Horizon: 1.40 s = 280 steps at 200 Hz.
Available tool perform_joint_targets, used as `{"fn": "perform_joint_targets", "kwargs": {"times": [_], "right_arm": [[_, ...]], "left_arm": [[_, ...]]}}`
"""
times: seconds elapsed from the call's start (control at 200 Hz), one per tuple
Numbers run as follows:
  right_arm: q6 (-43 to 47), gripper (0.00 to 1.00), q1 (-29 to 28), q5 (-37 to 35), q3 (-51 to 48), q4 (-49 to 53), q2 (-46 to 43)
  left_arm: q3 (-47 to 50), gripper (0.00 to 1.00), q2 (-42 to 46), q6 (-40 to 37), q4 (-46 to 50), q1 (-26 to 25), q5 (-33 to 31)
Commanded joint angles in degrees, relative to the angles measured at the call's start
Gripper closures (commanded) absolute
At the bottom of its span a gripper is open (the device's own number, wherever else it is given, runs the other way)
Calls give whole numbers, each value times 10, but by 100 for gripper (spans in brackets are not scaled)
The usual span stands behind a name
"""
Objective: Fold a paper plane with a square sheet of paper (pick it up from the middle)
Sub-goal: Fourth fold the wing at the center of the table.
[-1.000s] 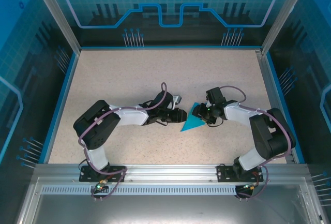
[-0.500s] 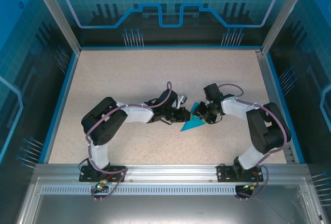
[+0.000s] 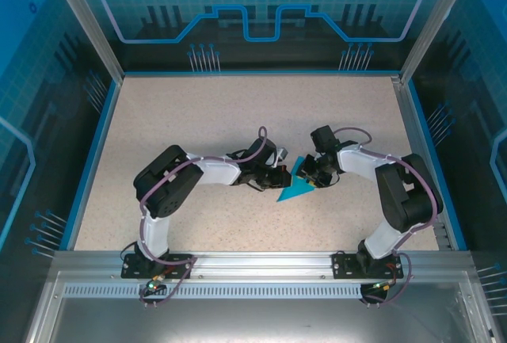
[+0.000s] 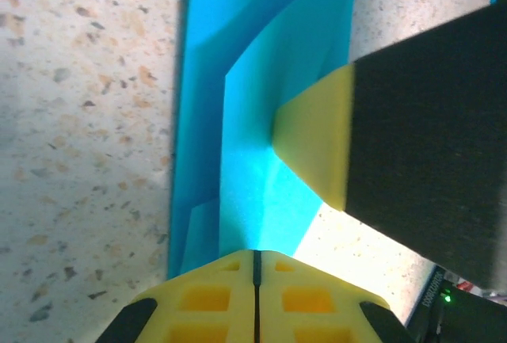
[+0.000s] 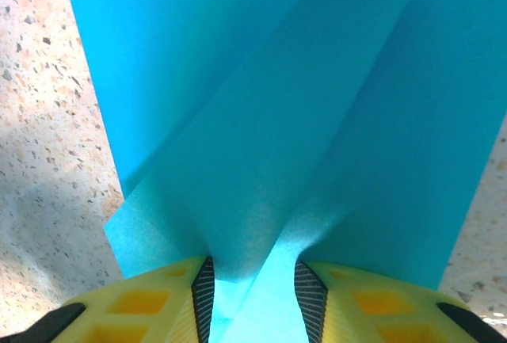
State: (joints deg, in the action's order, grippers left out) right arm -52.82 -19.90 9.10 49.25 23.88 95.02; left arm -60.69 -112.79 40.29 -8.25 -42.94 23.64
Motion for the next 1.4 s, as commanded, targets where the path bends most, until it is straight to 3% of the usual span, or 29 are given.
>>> {"fn": "perform_joint_targets", "kwargs": {"times": [0.0,0.785,1.396], "right_arm": [[-11,63,-4,-49,-14,50,38],[-15,66,-6,-36,7,67,61],[-11,62,-6,-29,32,84,88]], "left_arm": [[-19,94,-9,-16,31,-4,-16],[-45,95,-26,-29,82,-4,-38],[-51,96,-28,-31,105,-4,-47]]}}
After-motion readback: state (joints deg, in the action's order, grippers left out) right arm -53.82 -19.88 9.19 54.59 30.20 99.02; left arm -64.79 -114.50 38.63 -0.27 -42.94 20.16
